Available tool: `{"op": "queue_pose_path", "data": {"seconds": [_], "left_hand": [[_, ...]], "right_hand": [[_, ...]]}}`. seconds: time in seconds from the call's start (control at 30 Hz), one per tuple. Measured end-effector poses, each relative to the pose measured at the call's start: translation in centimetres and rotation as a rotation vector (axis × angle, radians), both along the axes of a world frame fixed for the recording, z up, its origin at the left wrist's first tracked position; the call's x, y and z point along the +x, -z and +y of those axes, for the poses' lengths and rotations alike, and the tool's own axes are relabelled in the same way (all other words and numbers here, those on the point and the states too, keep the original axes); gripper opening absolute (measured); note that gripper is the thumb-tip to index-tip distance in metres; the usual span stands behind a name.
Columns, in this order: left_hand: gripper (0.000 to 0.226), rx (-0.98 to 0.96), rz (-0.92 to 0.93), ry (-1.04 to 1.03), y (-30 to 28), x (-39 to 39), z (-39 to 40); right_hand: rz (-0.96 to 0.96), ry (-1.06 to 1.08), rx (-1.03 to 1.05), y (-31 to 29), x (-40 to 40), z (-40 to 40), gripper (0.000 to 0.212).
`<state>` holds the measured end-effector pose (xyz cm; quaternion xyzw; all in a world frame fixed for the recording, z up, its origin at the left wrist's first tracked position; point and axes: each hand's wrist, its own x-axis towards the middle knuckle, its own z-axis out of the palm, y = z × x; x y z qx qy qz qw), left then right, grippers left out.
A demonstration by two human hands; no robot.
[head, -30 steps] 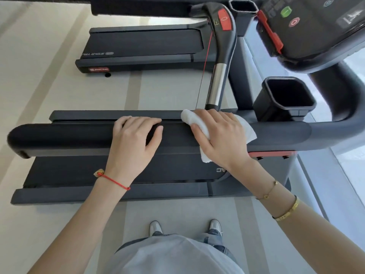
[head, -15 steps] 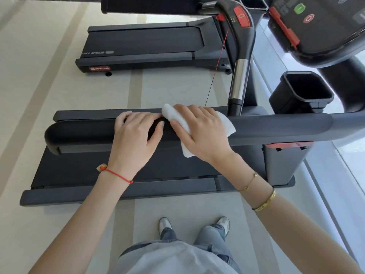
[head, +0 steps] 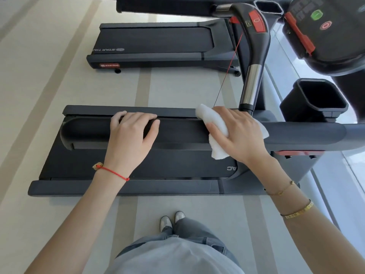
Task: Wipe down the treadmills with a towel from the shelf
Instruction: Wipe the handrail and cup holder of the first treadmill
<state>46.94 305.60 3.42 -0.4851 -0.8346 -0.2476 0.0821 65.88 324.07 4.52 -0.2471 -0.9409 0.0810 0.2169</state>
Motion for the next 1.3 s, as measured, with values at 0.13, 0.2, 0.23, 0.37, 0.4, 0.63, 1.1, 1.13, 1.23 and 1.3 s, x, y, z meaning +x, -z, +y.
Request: {"op": "queue_pose_path", "data": {"seconds": [0.13, 0.2, 0.23, 0.37, 0.4, 0.63, 1.1, 1.13, 1.23, 1.3], "left_hand": [[0.027, -0.010, 0.008, -0.020, 0.0, -0.5, -0.5], [0.028, -0.010, 0.016, -0.016, 0.0, -0.5, -0.5], [0.029, -0.009, 0.022, -0.015, 0.0, -0.4, -0.5], [0.032, -0.003, 0.036, -0.014, 0.1, -0.5, -0.8], [0.033, -0.002, 0.034, -0.022, 0.2, -0.6, -0.9], [0.034, 0.013, 0.034, -0.083, 0.3, -2.5, -2.9], [0.030, 0.073, -0.114, -0.252, 1.4, -12.3, -16.2], [0.029, 0.071, -0.127, -0.258, 1.5, -13.0, -17.7], [0.028, 0.065, -0.168, -0.283, 1.9, -14.8, -22.1], [0.028, 0.065, -0.193, -0.318, 2.2, -15.8, -25.2]], "right_hand": [[-0.015, -0.040, 0.013, -0.1, 0.3, 0.3, 0.048], [-0.013, -0.035, 0.026, 0.1, -0.1, 0.0, 0.049], [-0.013, -0.035, 0.035, 0.1, -0.3, -0.2, 0.050], [-0.015, -0.042, 0.094, 0.7, -1.9, -1.5, 0.049], [-0.014, -0.044, 0.100, 0.8, -2.4, -1.9, 0.050], [-0.003, -0.090, 0.110, 1.4, -6.7, -5.2, 0.060], [0.005, -0.267, 0.164, 1.4, -20.9, -15.9, 0.062], [0.009, -0.278, 0.168, 1.3, -21.9, -16.8, 0.060], [0.012, -0.335, 0.190, 1.5, -25.3, -19.9, 0.050], [-0.007, -0.391, 0.144, 1.8, -27.6, -22.7, 0.047]]}}
